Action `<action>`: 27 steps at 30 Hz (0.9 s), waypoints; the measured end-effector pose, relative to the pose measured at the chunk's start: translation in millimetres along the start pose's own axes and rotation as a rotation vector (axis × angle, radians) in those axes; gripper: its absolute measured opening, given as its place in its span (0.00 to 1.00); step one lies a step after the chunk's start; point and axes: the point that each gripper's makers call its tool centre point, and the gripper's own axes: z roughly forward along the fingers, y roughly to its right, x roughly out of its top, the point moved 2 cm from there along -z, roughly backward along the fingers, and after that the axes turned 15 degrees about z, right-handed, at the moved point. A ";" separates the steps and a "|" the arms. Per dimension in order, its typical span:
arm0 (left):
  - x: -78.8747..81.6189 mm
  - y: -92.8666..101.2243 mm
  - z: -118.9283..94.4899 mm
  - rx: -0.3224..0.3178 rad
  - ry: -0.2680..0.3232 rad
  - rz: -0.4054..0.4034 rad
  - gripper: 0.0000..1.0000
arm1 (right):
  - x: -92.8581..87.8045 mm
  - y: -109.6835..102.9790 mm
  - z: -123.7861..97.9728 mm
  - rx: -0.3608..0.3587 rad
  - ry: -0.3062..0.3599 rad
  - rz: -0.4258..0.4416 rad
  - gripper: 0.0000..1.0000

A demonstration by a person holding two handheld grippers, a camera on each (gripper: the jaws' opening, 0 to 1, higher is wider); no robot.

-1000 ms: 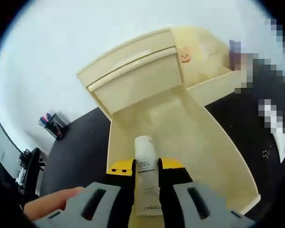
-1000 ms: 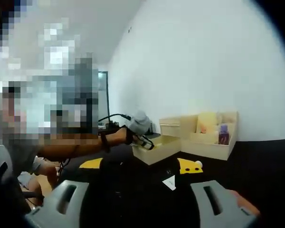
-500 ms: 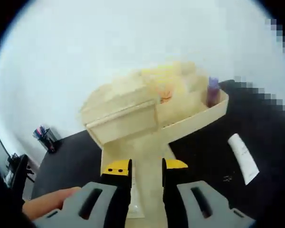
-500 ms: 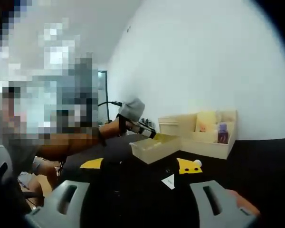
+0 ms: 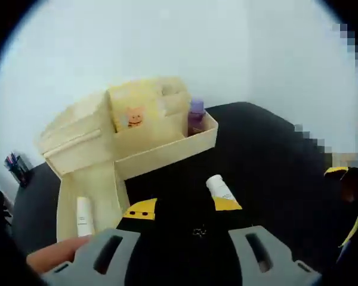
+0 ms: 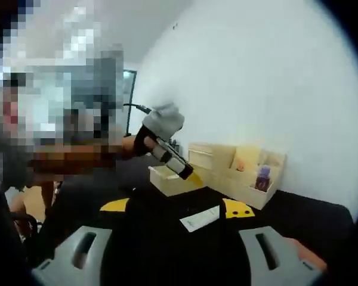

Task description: Open the drawer, pick up the cosmetic bottles from the table one by one, place them into the drawer, release the gripper, close the drawer, and move the gripper away

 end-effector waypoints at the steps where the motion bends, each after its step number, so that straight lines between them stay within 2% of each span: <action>1: 0.9 4.9 1.2 -0.021 -0.002 -0.030 0.28 | -0.3 -0.4 -0.1 -0.004 -0.005 -0.018 0.55; 2: 1.9 9.0 2.1 -0.038 -0.004 -0.050 0.28 | -0.4 0.8 -0.4 -0.010 -0.012 -0.030 0.55; 4: 5.8 7.3 4.7 -0.025 -0.018 -0.050 0.28 | -5.2 3.0 -0.6 -0.029 -0.051 -0.081 0.55; 6: 4.8 12.3 6.5 0.010 -0.054 -0.019 0.29 | -16.1 4.9 0.0 -0.043 -0.120 -0.121 0.55; 8: 6.2 21.7 8.9 0.012 -0.063 -0.015 0.29 | -24.3 4.7 2.6 -0.055 -0.159 -0.138 0.55; 10: 8.4 33.3 12.4 -0.039 -0.065 -0.066 0.29 | -26.3 6.1 2.4 -0.061 -0.179 -0.150 0.55; 11: 9.0 37.2 15.2 -0.056 -0.070 -0.091 0.29 | -26.6 6.5 2.2 -0.063 -0.183 -0.152 0.55; 13: 9.5 39.7 21.4 -0.051 -0.086 -0.093 0.29 | -27.8 6.7 1.3 -0.064 -0.185 -0.153 0.55; 16: 1.2 41.6 28.7 -0.006 -0.173 -0.095 0.29 | -27.0 6.8 -0.2 -0.060 -0.176 -0.139 0.55; 27: 1.8 55.0 47.5 0.033 -0.242 -0.114 0.30 | -23.3 8.3 -3.4 -0.056 -0.152 -0.106 0.54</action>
